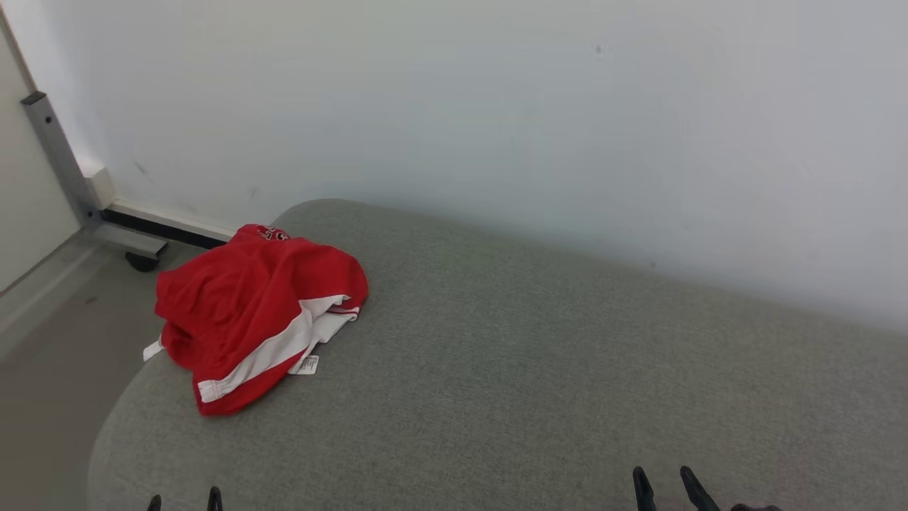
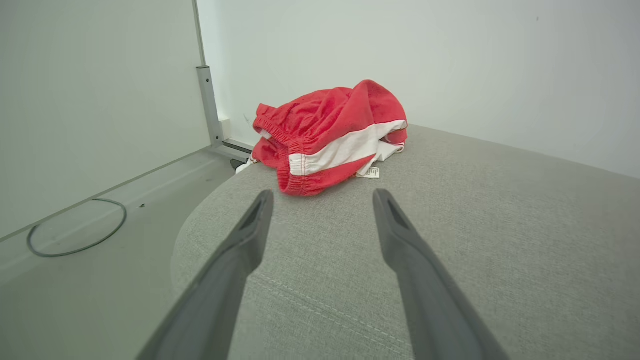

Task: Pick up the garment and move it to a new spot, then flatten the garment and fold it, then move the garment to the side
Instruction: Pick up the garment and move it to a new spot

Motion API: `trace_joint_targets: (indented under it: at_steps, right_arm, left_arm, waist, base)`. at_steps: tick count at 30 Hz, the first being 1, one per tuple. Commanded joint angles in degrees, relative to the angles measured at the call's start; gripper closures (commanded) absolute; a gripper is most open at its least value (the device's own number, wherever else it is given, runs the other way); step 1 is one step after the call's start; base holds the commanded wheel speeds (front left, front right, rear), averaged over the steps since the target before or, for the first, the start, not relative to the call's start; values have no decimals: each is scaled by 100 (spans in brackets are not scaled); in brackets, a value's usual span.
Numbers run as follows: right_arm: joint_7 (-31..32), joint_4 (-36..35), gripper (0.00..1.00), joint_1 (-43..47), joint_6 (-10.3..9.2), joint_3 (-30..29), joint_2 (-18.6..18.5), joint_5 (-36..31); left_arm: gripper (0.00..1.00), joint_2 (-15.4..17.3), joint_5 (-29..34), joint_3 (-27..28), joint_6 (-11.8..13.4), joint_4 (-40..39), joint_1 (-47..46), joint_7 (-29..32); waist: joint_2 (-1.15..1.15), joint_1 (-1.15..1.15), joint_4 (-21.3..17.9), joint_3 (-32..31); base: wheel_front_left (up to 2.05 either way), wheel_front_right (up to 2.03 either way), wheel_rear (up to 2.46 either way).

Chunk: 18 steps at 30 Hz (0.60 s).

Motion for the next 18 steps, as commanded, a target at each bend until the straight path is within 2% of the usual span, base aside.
trace_joint_targets:
  at_steps: [1, 8, 18]
  right_arm:
    - [-28, 21, 0, -107, -12, 53, 8, -8]
    - [-43, 192, 0, -487, -12, 339, 6, -2]
    - [-56, 457, 0, -848, -12, 568, 5, 61]
  left_arm:
    - [0, 11, -30, 60, 16, -49, 61, -20]
    - [0, -74, -125, 289, 92, -264, 81, -20]
    - [0, -146, -137, 447, 122, -408, 166, -20]
  waist:
    - [0, 0, 350, 79]
    - [0, 0, 580, 298]
    - [0, 0, 665, 396]
  base:
    - [0, 0, 0]
    - [0, 0, 0]
    - [0, 0, 0]
